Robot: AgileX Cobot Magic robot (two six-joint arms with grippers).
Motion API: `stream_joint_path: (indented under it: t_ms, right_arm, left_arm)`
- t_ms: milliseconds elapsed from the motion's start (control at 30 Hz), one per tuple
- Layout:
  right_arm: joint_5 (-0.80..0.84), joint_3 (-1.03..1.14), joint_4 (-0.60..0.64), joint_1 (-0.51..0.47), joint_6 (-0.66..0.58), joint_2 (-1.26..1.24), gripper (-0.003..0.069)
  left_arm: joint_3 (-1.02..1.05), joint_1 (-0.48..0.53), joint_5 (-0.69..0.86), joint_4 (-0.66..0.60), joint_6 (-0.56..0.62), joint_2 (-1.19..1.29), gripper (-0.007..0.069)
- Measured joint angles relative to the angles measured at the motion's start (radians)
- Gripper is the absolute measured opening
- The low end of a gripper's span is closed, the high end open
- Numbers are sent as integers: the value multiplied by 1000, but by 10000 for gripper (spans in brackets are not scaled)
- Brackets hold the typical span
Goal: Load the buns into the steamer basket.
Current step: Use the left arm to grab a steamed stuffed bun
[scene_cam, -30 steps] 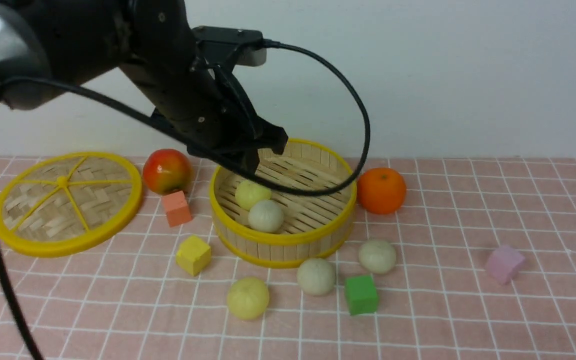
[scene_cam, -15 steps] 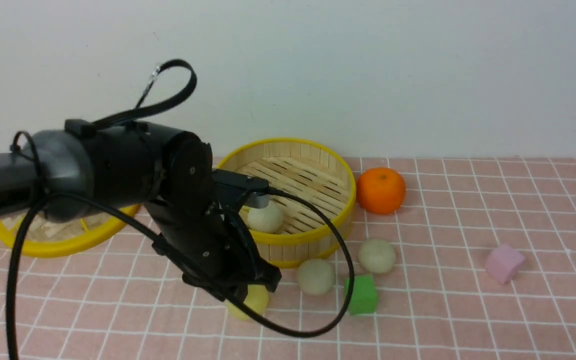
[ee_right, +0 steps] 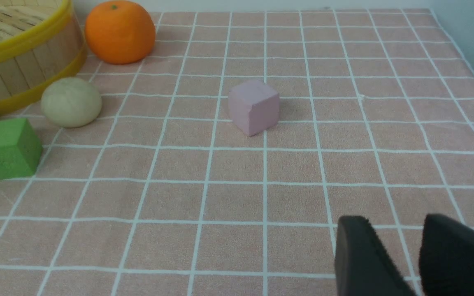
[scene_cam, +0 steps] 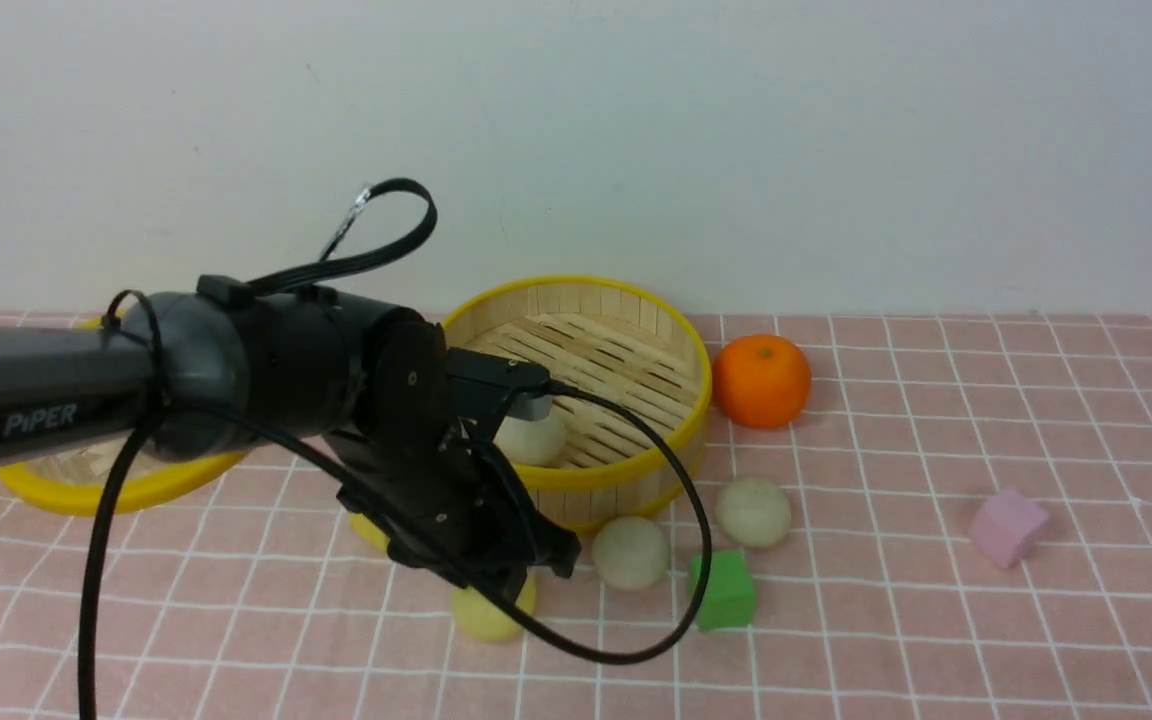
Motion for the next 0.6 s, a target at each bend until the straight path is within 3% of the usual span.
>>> stream_joint_path:
  t_ms: [300, 400, 433, 500, 600]
  right_arm:
    - [0, 0, 0, 0, 0, 0, 240]
    - [0, 0, 0, 0, 0, 0, 240]
    - [0, 0, 0, 0, 0, 0, 240]
    - [0, 0, 0, 0, 0, 0, 240]
    - [0, 0, 0, 0, 0, 0, 240]
  left_arm:
    - [0, 0, -4, 12, 0, 4, 190]
    - [0, 0, -4, 12, 0, 4, 115]
    - [0, 0, -4, 14, 0, 4, 44]
    - [0, 0, -4, 14, 0, 3, -7]
    - [-14, 0, 24, 14, 0, -4, -13]
